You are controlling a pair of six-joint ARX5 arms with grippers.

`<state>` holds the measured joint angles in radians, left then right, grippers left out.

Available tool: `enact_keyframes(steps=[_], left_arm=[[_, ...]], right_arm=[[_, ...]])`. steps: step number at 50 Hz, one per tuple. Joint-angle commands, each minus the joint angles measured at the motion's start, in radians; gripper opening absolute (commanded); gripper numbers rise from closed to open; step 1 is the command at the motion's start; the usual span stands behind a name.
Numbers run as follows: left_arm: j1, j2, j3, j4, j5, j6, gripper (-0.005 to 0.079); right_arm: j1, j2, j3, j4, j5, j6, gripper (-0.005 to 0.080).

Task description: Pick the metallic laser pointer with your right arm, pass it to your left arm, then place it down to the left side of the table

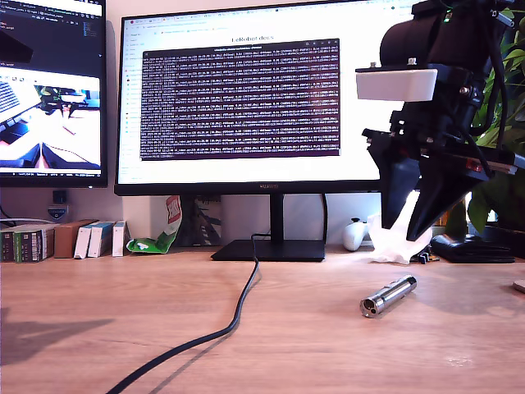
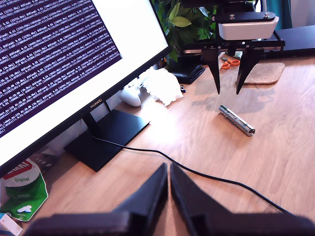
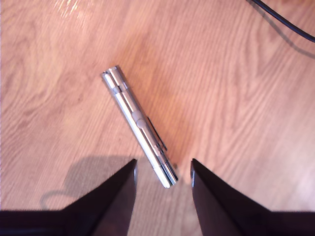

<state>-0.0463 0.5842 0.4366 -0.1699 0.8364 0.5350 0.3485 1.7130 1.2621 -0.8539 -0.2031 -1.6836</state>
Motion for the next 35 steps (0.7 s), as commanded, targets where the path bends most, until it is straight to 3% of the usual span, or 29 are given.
enact_keyframes(steps=[1,13,35], left_arm=[[-0.005,-0.002,0.003,0.005,0.001,0.006,-0.0020],[-0.005,-0.002,0.003,0.000,0.001,0.004,-0.0019],[-0.005,-0.002,0.003,-0.029,0.001,0.004,-0.0019]], right_arm=[[0.006,0.049,-0.003,-0.003,-0.008,-0.024,0.0317],[0.014,0.109,-0.003,0.010,-0.007,-0.081,0.0355],[0.006,0.157,-0.003,0.041,-0.007,-0.125,0.0351]])
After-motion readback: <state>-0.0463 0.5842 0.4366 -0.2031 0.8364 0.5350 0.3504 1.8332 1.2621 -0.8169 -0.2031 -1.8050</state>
